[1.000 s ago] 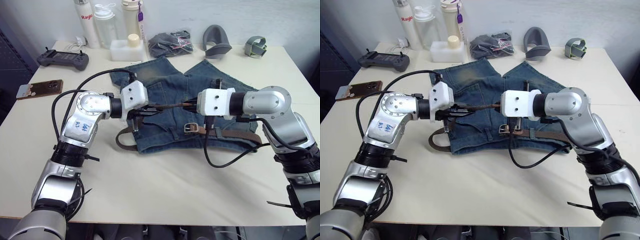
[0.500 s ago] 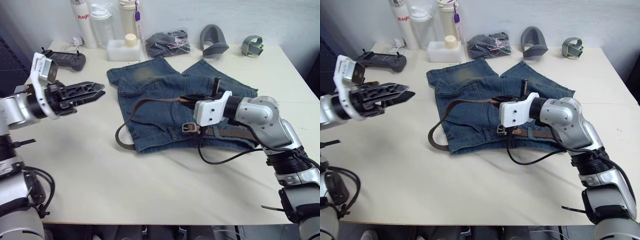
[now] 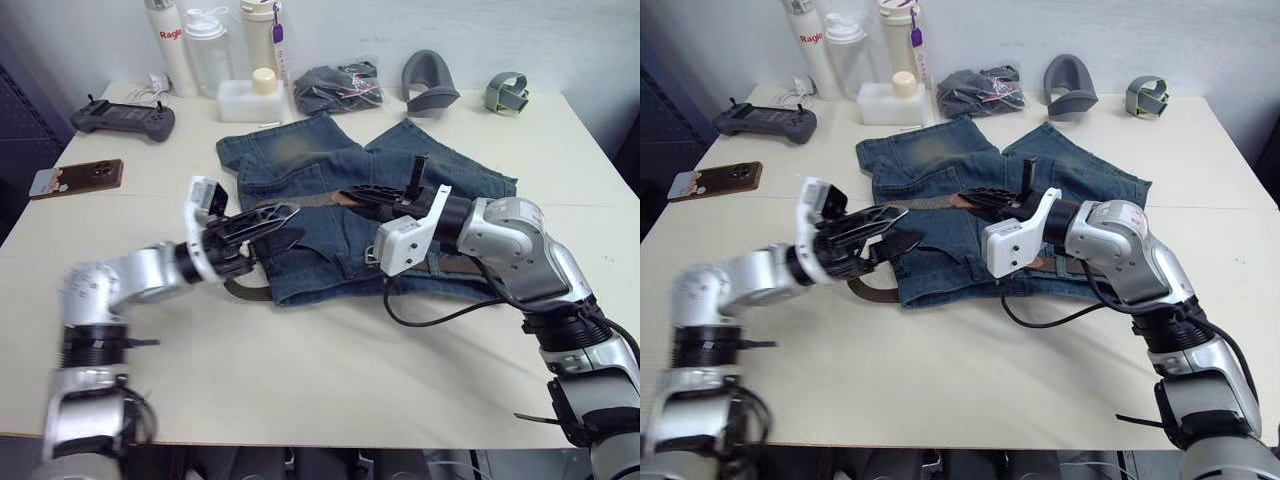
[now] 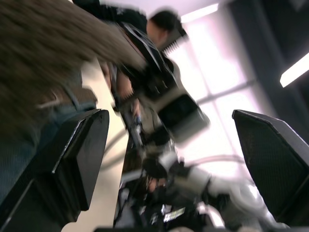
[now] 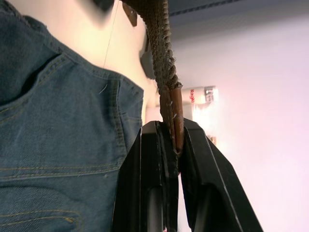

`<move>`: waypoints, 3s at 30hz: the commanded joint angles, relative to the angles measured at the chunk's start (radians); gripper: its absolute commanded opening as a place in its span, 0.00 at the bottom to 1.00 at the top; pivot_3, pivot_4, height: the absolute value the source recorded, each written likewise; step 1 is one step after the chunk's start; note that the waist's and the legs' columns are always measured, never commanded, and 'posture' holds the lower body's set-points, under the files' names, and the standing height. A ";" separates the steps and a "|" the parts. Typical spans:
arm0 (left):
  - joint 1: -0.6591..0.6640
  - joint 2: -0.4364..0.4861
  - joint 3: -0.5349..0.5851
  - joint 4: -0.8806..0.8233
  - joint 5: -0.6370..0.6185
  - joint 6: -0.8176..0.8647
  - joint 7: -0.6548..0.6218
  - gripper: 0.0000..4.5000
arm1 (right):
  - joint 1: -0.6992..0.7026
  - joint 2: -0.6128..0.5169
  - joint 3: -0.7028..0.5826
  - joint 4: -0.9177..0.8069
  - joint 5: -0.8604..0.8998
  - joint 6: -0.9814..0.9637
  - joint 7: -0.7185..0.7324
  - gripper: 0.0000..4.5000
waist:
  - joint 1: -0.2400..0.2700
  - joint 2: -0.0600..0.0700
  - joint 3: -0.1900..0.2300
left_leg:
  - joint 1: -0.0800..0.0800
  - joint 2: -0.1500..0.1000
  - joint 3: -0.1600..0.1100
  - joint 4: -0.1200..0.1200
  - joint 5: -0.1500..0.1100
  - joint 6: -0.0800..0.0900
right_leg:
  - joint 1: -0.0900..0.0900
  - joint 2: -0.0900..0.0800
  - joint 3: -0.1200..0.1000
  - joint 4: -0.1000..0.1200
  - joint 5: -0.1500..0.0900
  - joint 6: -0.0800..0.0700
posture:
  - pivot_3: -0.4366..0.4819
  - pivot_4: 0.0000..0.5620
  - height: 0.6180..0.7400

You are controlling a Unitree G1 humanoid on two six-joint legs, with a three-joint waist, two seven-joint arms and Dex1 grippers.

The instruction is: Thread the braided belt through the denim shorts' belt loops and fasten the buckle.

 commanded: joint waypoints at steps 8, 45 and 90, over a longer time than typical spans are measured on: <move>-0.026 -0.306 0.223 -0.185 -0.031 -0.105 0.440 0.80 | 0.012 -0.018 -0.040 -0.065 -0.004 -0.011 -0.016 0.00 | 0.021 -0.001 0.000 | 0.001 0.000 0.000 0.001 0.000 0.000 | 0.000 0.001 0.000 0.000 0.000 0.000 | 0.48 0.27 0.25; -0.028 0.137 0.219 0.089 -0.031 0.064 0.331 0.00 | 0.074 -0.022 0.054 -0.034 0.414 0.653 0.484 0.98 | 0.020 -0.001 0.000 | 0.001 0.002 0.000 0.003 -0.001 -0.002 | 0.001 0.002 0.001 -0.001 -0.001 0.000 | 0.48 0.27 0.25; -0.254 0.149 0.139 0.266 0.493 0.121 0.009 0.00 | 0.016 0.166 -0.052 -0.182 0.485 1.016 0.342 0.96 | -0.005 -0.002 0.000 | -0.001 -0.003 0.004 -0.002 -0.001 -0.003 | -0.012 0.005 0.023 0.009 -0.001 -0.001 | 0.48 0.27 0.25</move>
